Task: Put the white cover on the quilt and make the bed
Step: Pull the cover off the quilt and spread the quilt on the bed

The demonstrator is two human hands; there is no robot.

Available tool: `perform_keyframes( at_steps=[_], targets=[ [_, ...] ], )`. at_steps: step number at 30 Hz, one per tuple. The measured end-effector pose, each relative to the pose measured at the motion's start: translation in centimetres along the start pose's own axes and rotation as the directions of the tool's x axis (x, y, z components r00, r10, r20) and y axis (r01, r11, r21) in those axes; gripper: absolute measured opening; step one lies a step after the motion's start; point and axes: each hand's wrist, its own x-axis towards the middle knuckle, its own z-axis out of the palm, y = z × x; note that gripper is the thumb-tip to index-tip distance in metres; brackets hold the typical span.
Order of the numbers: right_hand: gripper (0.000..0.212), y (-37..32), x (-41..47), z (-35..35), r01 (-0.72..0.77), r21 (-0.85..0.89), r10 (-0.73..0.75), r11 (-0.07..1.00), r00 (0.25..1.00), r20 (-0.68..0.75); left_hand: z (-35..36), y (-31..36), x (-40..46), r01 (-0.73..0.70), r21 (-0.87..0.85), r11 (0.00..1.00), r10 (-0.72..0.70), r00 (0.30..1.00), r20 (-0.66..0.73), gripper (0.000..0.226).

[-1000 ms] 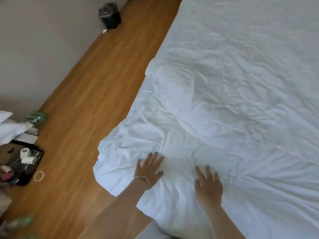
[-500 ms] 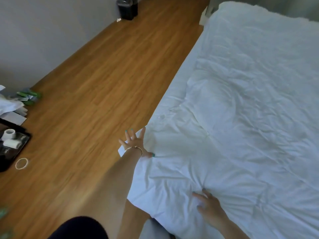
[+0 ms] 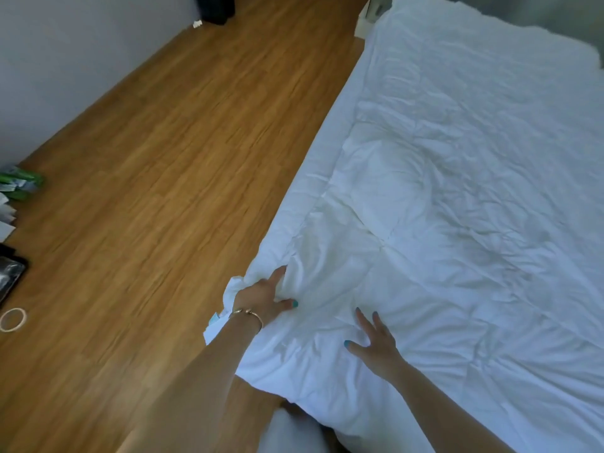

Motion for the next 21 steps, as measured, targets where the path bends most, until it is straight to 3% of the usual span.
perform_keyframes(
  at_steps=[4,8,11,14,18,20,21],
  targets=[
    [0.078,-0.1,-1.8,0.7,0.011,-0.022,-0.011,1.000,1.000,0.013,-0.1,-4.0,-5.6,0.114,-0.168,0.979,-0.117,0.993,-0.005,0.081],
    [0.067,0.2,-4.3,1.3,0.089,-0.217,-0.075,0.972,0.995,0.072,2.6,-7.5,-11.6,0.193,-0.221,0.956,-0.194,0.981,0.017,0.078],
    [0.062,1.0,-5.8,2.5,0.082,-0.125,-0.068,0.989,0.991,0.113,5.9,-8.9,-14.4,0.294,-0.265,0.918,-0.281,0.956,0.087,0.085],
    [0.064,2.4,-7.2,2.9,0.055,-0.045,-0.048,0.997,0.989,0.137,7.9,-8.9,-14.1,0.365,-0.135,0.921,-0.351,0.929,0.120,0.086],
    [0.065,3.9,-8.7,2.7,0.034,0.030,-0.037,0.999,0.995,0.092,7.2,-6.5,-11.4,0.395,0.164,0.904,-0.411,0.908,0.078,0.079],
    [0.064,4.4,-9.4,2.9,0.045,0.082,-0.052,0.996,0.995,0.083,6.7,-4.8,-11.2,0.385,0.143,0.912,-0.396,0.917,0.057,0.065],
    [0.063,4.6,-9.8,3.3,0.051,0.108,-0.061,0.993,0.994,0.091,7.1,-4.2,-11.4,0.380,0.039,0.924,-0.382,0.923,0.052,0.062]
  ],
)
